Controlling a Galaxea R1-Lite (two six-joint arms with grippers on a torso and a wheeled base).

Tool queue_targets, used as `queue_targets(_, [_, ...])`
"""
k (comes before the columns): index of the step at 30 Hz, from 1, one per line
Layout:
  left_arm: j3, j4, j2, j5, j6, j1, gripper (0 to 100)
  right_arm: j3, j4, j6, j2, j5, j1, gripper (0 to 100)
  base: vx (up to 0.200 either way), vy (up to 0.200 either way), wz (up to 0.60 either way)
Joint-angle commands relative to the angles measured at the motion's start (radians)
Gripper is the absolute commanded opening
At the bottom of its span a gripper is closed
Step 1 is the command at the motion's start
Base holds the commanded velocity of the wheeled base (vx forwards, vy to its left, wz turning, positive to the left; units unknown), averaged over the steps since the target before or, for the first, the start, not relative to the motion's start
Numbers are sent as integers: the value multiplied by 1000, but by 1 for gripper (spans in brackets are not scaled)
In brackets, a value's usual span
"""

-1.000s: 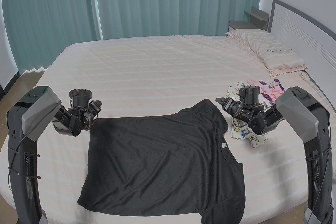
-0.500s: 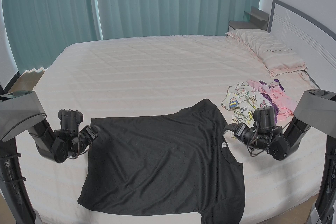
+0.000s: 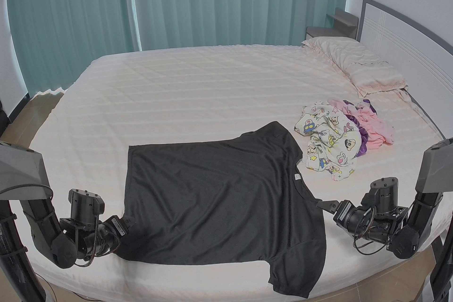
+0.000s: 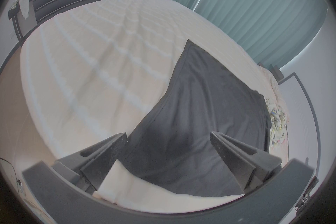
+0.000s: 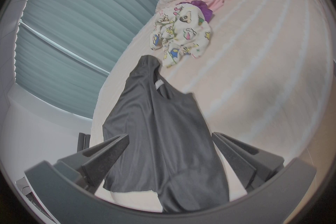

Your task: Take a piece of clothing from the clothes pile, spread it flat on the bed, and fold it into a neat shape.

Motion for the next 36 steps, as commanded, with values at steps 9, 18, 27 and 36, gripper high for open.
queue_targets(9, [30, -41, 124, 11, -2, -6, 100, 71, -15, 6, 19, 21, 16, 100, 0, 0, 0])
queue_targets(18, [29, -189, 248, 54, 3, 3, 0, 88, -15, 3, 35, 21, 58, 100, 0, 0, 0])
queue_targets(27, [93, -206, 201, 94, 72, 32, 0, 103, -21, -96, 128, 18, 93, 100, 0, 0, 0])
queue_targets(36, [98, -206, 174, 94, 82, 51, 0, 46, -138, -163, 256, 21, 71, 100, 0, 0, 0])
